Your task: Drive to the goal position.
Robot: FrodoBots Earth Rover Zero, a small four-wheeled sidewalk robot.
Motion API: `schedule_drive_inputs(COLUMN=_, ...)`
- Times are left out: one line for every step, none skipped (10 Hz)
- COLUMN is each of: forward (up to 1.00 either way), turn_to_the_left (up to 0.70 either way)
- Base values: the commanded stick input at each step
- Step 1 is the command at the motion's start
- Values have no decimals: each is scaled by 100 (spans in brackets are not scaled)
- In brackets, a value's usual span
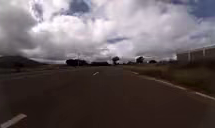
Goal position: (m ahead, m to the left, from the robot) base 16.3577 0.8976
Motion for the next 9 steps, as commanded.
schedule_drive_inputs(forward=70, turn_to_the_left=0)
schedule_drive_inputs(forward=70, turn_to_the_left=0)
schedule_drive_inputs(forward=70, turn_to_the_left=0)
schedule_drive_inputs(forward=70, turn_to_the_left=0)
schedule_drive_inputs(forward=70, turn_to_the_left=0)
schedule_drive_inputs(forward=70, turn_to_the_left=0)
schedule_drive_inputs(forward=70, turn_to_the_left=-28)
schedule_drive_inputs(forward=70, turn_to_the_left=-33)
schedule_drive_inputs(forward=70, turn_to_the_left=-35)
